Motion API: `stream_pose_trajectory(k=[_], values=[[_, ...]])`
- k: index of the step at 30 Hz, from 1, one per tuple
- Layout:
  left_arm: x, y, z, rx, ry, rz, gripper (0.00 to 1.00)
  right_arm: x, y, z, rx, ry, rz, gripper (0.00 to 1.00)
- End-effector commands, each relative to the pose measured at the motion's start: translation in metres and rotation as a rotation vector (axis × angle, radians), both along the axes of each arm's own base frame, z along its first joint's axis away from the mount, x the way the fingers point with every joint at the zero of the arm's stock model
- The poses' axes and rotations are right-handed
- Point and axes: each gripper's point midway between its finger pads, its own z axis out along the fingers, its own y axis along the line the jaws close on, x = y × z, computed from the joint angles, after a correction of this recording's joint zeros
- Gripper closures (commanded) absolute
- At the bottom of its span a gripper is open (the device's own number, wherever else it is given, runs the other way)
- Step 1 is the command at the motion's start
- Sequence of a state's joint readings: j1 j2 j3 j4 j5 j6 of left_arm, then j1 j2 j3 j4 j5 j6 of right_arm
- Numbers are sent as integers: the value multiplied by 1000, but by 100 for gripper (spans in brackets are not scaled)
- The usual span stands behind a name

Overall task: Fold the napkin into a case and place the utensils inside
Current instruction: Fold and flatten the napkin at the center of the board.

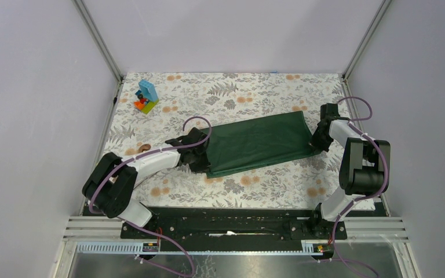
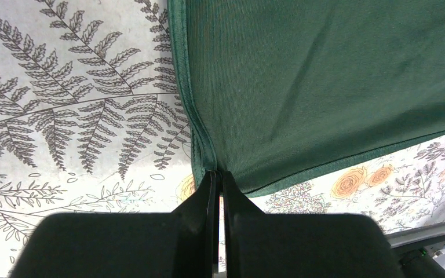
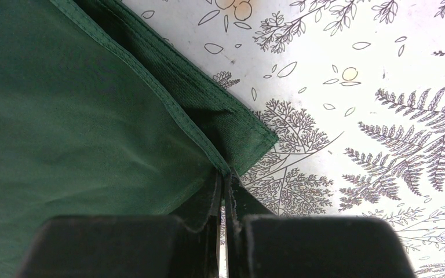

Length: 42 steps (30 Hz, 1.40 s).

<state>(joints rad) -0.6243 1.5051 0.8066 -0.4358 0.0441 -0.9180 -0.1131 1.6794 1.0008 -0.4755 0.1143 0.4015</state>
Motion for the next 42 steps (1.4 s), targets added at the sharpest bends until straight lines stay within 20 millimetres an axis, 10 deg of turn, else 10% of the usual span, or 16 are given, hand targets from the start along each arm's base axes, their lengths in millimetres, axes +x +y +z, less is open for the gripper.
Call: stream_pose_trajectory(k=[1,18,24,34,42], values=[[-10,9,0,23,8,16,100,5,-7,4,-40,-25,-19,97],[-41,5,-13,-20,85,-8,100,6,-6,3,-37,-23,-18,97],[-49,6,1,-52,85,-21,84,8,-6,8,-34,-30,-18,96],[-67,8,42,-109,50,-131,52,13,-8,53,-55,-106,-4,43],[-43,-40,68,-344,-37,-235,57,28,13,69,24,-186,88,31]])
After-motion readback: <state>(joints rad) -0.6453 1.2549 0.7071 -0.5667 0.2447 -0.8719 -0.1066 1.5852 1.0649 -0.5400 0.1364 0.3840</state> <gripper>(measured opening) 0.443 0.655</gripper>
